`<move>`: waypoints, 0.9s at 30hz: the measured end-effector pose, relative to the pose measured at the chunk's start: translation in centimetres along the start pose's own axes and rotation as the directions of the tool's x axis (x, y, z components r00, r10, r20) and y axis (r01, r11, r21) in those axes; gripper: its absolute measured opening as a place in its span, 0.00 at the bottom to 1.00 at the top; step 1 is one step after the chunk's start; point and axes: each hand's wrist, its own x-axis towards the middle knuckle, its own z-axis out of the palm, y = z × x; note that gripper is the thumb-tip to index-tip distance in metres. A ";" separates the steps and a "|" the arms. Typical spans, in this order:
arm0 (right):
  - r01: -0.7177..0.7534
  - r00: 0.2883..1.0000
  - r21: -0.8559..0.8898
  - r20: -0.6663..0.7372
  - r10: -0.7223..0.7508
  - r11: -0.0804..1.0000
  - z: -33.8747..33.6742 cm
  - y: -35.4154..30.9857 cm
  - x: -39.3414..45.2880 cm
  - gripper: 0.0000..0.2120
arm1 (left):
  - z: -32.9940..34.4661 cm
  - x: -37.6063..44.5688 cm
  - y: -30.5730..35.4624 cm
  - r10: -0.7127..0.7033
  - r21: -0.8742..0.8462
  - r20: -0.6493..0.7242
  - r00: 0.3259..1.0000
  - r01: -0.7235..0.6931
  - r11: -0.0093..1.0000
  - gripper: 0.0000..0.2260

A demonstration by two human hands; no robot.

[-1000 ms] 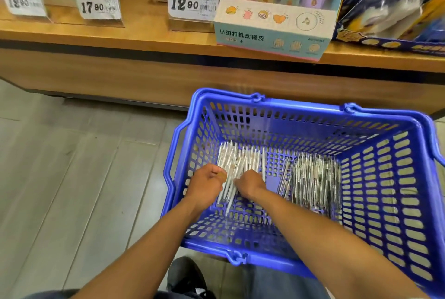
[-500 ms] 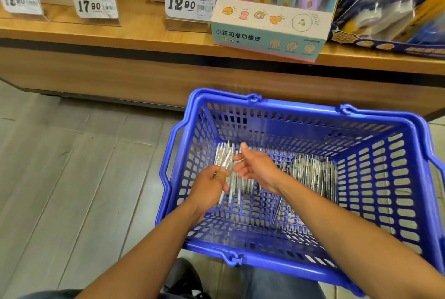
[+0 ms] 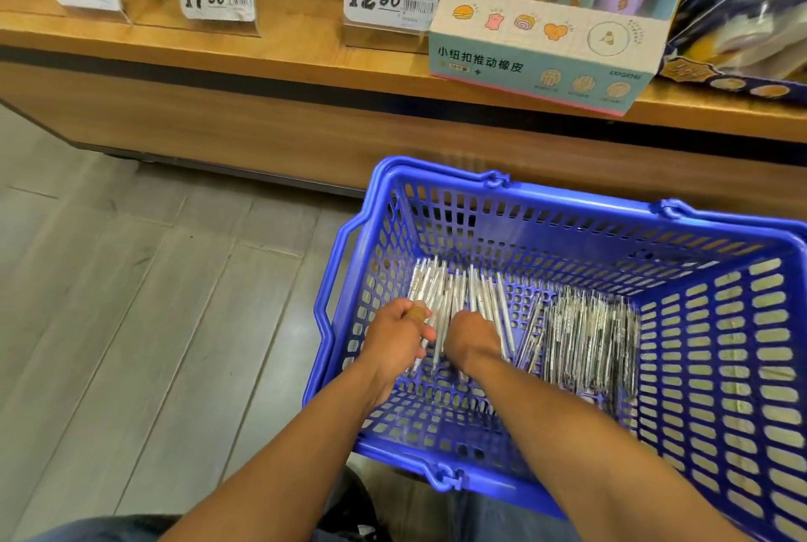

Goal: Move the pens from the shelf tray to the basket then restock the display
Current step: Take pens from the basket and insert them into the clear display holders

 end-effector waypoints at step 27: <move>0.087 0.991 0.557 0.038 -0.130 0.826 -3.3 4.8 0.1 0.14 | 0.7 1.0 -0.5 -0.152 -0.255 -0.054 0.987 0.134 0.958 0.18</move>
